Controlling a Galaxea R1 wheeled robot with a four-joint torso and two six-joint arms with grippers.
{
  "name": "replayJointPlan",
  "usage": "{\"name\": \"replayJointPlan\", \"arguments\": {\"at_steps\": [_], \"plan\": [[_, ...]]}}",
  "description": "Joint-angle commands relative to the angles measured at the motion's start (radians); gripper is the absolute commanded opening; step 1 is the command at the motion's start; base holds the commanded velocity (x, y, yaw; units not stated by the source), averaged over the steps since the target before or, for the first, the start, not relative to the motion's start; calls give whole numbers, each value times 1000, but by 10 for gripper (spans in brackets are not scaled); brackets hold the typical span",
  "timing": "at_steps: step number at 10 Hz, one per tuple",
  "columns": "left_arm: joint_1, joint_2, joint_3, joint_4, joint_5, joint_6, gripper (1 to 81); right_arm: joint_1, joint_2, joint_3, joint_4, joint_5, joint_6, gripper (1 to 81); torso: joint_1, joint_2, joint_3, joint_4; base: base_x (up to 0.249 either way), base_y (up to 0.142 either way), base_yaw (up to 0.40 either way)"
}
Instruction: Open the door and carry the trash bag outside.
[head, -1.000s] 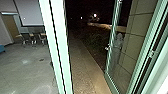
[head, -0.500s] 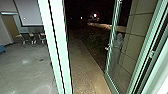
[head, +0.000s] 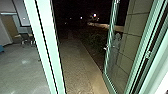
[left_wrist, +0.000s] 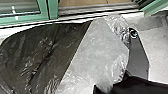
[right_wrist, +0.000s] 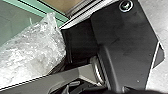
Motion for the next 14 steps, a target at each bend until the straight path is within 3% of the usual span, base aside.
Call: {"name": "replayJointPlan", "arguments": {"at_steps": [1,14], "plan": [[-50,-2,2,1,49,0,10,41,-1,6,-10,-27,-3,811,0,0,0,0,0,-101,0],[-50,3,7,8,49,0,10,49,8,3,-16,-55,-3,811,0,0,0,0,0,-126,0]]}}
